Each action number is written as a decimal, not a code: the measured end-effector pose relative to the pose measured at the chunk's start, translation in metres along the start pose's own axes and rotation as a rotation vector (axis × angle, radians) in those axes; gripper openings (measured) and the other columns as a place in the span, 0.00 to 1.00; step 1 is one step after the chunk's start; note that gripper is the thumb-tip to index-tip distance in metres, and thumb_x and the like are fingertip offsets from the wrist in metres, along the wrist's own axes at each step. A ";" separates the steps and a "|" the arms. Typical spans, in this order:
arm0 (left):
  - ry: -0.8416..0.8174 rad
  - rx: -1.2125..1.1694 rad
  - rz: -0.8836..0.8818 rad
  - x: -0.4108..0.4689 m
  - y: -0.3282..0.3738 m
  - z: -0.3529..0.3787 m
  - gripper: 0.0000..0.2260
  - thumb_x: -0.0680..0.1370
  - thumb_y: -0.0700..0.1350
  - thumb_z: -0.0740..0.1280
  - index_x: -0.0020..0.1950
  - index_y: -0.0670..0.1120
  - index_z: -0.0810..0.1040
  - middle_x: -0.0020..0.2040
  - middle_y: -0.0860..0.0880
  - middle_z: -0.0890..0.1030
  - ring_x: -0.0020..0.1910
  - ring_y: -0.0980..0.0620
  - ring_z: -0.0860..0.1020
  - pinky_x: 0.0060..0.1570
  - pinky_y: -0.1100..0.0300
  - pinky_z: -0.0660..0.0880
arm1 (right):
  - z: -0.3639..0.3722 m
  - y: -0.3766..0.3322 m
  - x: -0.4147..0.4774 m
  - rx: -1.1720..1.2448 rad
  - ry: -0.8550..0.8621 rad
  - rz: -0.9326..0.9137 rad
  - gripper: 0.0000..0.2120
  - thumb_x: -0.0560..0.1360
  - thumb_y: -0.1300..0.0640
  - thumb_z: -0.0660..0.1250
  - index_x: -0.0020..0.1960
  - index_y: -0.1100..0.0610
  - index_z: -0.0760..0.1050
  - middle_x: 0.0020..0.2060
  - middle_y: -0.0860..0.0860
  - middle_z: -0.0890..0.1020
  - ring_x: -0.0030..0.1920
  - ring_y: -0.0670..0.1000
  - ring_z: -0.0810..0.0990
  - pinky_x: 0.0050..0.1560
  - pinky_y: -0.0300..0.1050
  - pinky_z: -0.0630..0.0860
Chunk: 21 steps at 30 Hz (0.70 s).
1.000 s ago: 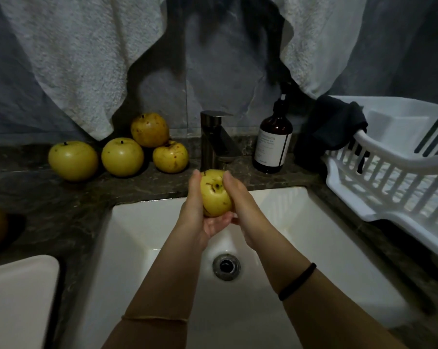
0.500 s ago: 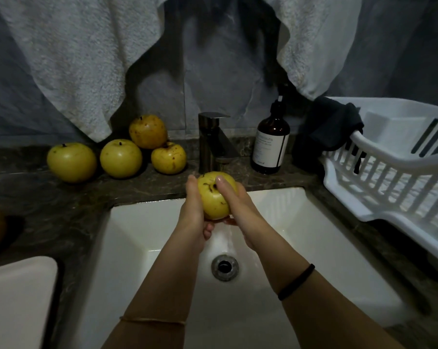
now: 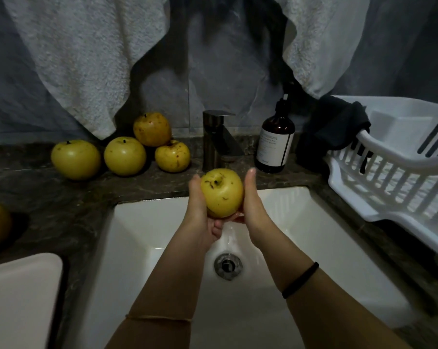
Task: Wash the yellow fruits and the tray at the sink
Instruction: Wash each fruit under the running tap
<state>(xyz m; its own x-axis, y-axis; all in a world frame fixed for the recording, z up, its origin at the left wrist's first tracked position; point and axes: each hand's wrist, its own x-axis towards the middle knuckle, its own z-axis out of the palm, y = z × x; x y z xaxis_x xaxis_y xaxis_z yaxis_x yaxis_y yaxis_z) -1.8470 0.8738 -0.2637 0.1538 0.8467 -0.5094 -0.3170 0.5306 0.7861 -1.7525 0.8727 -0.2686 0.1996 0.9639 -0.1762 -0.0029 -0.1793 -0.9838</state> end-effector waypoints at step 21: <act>-0.209 -0.124 -0.061 0.003 -0.001 0.001 0.39 0.73 0.73 0.51 0.52 0.37 0.77 0.34 0.35 0.78 0.13 0.54 0.64 0.19 0.74 0.61 | -0.013 0.003 0.009 0.451 -0.185 0.407 0.35 0.68 0.29 0.61 0.57 0.57 0.79 0.50 0.60 0.83 0.48 0.59 0.82 0.55 0.56 0.77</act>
<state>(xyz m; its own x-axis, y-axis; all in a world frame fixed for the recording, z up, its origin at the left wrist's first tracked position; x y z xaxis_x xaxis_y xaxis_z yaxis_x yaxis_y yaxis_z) -1.8448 0.8761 -0.2659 0.3623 0.8102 -0.4609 -0.4114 0.5827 0.7009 -1.7384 0.8782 -0.2722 -0.0771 0.8614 -0.5021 -0.4632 -0.4769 -0.7470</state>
